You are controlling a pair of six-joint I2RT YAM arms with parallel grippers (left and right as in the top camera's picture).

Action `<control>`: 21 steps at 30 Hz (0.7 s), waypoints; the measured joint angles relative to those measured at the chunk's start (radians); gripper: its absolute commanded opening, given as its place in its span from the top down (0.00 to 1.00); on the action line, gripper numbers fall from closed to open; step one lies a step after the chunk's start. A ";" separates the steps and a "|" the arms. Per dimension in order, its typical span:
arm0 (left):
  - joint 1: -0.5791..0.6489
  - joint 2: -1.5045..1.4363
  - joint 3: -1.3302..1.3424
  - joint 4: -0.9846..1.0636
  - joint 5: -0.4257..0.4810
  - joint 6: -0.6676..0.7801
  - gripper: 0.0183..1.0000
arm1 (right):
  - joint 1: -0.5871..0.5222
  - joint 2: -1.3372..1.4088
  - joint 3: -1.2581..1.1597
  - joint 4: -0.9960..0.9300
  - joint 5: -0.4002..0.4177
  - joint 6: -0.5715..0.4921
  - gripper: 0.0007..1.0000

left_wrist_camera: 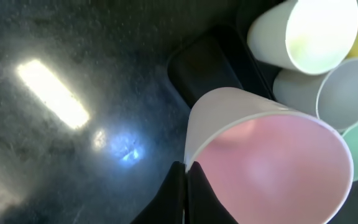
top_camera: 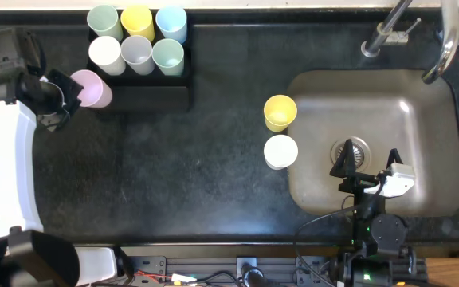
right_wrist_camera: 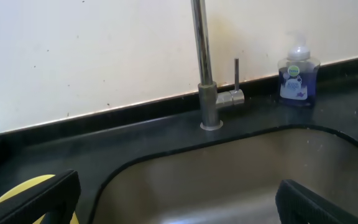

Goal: Store Cups

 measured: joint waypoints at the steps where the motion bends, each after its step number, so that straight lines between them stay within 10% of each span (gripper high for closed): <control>1: 0.001 0.006 0.000 0.008 0.000 0.000 0.98 | 0.000 0.000 0.000 0.000 0.000 0.000 0.00; 21: 0.003 0.142 0.000 0.127 0.000 0.000 0.98 | 0.000 0.000 0.000 0.000 0.000 0.000 0.00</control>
